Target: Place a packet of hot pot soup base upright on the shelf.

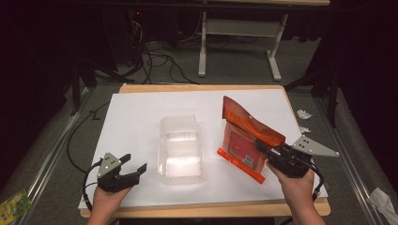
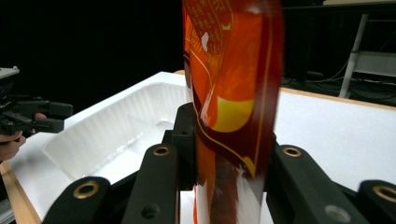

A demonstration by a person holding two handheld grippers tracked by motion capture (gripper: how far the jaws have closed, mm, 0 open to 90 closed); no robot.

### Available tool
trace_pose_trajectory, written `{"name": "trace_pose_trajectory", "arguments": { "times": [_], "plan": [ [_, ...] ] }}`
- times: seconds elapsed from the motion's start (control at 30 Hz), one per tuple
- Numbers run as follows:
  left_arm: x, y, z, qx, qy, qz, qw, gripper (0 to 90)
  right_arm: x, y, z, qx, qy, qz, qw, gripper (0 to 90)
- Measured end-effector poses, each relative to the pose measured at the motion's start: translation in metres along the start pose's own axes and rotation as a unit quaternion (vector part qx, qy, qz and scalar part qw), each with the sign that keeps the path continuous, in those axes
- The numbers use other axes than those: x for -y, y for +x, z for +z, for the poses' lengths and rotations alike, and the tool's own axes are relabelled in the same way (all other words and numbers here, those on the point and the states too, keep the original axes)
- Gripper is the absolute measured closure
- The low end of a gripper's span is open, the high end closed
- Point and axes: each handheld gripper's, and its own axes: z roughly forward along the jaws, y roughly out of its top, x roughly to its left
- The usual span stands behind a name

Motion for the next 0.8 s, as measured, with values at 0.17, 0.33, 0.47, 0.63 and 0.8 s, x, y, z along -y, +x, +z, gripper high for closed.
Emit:
{"name": "trace_pose_trajectory", "arguments": {
  "times": [0.17,0.33,0.47,0.63,0.8],
  "plan": [
    [0.0,0.002,-0.001,0.001,-0.002,-0.006,1.0,26.2,-0.008,0.008,0.008,-0.002,0.0,0.0,1.0,72.5],
    [0.001,0.002,-0.002,0.004,0.0,-0.003,1.0,25.9,-0.015,0.017,0.016,-0.005,-0.003,-0.002,1.0,72.6],
    [0.0,0.003,-0.003,0.004,-0.004,-0.009,0.9999,25.7,-0.024,0.026,0.023,-0.014,-0.011,-0.003,0.9998,72.6],
    [0.0,0.005,-0.004,0.003,-0.007,-0.012,0.9999,25.6,-0.036,0.038,0.032,-0.027,-0.023,-0.008,0.9993,72.6],
    [0.0,0.005,-0.004,0.003,-0.007,-0.011,0.9999,25.6,-0.044,0.053,0.047,-0.046,-0.035,-0.005,0.9983,72.6]
  ]
}}
